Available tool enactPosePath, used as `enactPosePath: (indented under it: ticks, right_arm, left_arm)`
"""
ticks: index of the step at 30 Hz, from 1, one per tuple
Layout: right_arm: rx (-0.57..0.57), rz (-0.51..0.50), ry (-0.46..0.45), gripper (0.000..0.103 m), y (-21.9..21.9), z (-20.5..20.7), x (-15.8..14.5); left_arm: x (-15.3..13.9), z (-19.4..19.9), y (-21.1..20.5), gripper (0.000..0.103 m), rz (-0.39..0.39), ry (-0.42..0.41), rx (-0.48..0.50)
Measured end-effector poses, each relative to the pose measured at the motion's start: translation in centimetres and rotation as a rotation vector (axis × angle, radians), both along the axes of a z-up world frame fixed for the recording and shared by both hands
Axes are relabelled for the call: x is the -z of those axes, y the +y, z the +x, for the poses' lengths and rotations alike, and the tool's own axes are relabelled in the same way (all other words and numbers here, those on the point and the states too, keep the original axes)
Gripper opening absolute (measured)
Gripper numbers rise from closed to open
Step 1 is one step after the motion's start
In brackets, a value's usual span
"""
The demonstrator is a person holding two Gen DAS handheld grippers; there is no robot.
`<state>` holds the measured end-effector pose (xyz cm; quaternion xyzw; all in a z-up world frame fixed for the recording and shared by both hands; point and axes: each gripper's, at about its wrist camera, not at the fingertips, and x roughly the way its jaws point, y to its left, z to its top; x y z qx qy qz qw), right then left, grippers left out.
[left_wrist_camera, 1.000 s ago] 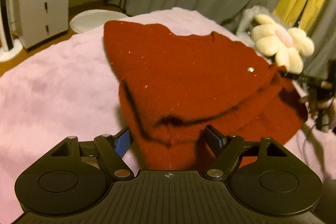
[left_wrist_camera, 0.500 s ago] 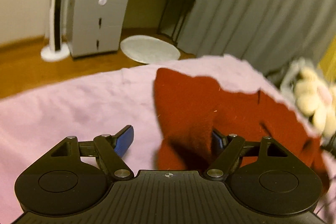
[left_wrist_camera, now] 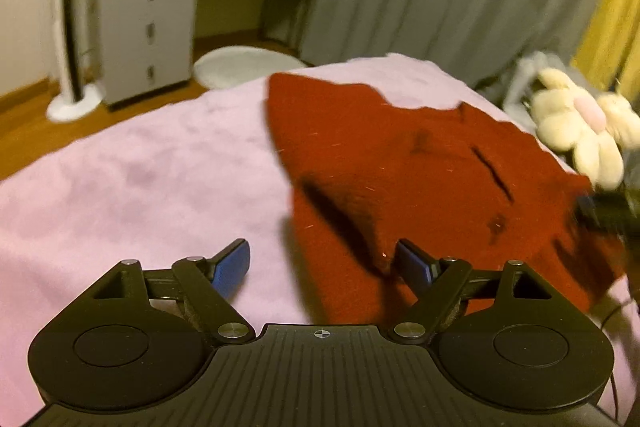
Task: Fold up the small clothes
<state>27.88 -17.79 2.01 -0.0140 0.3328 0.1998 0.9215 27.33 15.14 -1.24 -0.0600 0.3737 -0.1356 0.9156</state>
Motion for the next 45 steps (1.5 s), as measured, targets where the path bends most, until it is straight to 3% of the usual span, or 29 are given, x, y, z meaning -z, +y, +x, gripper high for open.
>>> enactPosePath:
  ticks: [1,2,4,8,11,15,17,19,21,22,24,26,28,33,39,41,43,45]
  right_arm:
    - [0.052,0.048,-0.035,0.040,-0.2,0.7,-0.4]
    - [0.129,0.098,-0.076,0.059,-0.8,1.3,-0.8]
    - [0.226,0.117,-0.108,0.073,-2.1,1.7,-1.0]
    - [0.296,0.064,-0.088,0.075,-6.0,-0.4,-0.4]
    - [0.384,-0.007,-0.092,0.087,-9.7,-2.4,0.5]
    - [0.399,0.099,0.003,0.093,-13.3,-2.4,1.6]
    - [0.375,0.109,0.021,0.093,-14.2,-1.9,2.1]
    - [0.351,0.136,0.043,0.093,-14.3,-0.9,2.6]
    - [0.344,0.177,0.084,0.074,-14.2,-0.3,3.1]
    - [0.333,0.187,0.093,0.057,-13.7,0.0,3.2]
    - [0.323,0.143,0.061,0.048,-12.6,-0.3,2.9]
    - [0.310,0.066,0.007,0.029,-11.5,-1.1,2.3]
    - [0.295,0.046,-0.028,0.015,-10.9,-2.1,1.0]
    - [0.245,0.066,-0.159,0.015,-9.9,-4.0,-3.1]
    - [0.294,0.064,-0.279,0.014,-8.6,-1.5,-6.7]
    - [0.340,0.065,-0.300,0.014,-8.4,-0.1,-7.0]
    - [0.384,0.023,-0.308,0.015,-8.3,1.4,-6.4]
    - [0.401,0.026,-0.232,0.016,-8.6,3.3,-4.7]
  left_arm:
    - [-0.2,0.0,-0.4,0.087,0.006,-0.013,0.027]
    - [-0.3,0.0,-0.8,0.090,0.014,-0.026,0.051]
    - [-0.5,0.0,-1.3,0.093,0.022,-0.054,0.087]
    - [-0.4,1.1,-1.5,0.094,0.006,-0.064,0.100]
    - [0.2,2.6,-1.9,0.094,-0.013,-0.070,0.095]
    - [1.3,5.2,-2.8,0.091,-0.055,-0.022,0.048]
    - [1.2,6.0,-3.2,0.083,-0.055,-0.013,0.010]
    - [0.8,6.6,-3.4,0.068,-0.068,-0.008,-0.010]
    - [0.4,6.9,-3.5,0.048,-0.062,-0.007,-0.029]
    - [0.3,6.9,-3.5,0.042,-0.052,-0.008,-0.030]
    - [0.1,6.8,-3.5,0.025,-0.041,-0.011,-0.032]
    - [-0.1,6.2,-3.3,0.013,-0.050,-0.026,-0.045]
    - [-0.9,5.6,-3.2,0.010,-0.077,-0.048,-0.040]
    - [-4.4,3.4,-3.6,0.009,-0.093,-0.169,0.002]
    - [-8.8,4.6,-2.7,0.009,-0.088,-0.305,-0.100]
    - [-8.9,5.7,-2.6,0.009,-0.075,-0.314,-0.156]
    - [-8.1,6.9,-3.1,0.010,-0.008,-0.317,-0.207]
    - [-6.1,8.5,-3.1,0.015,-0.002,-0.229,-0.213]
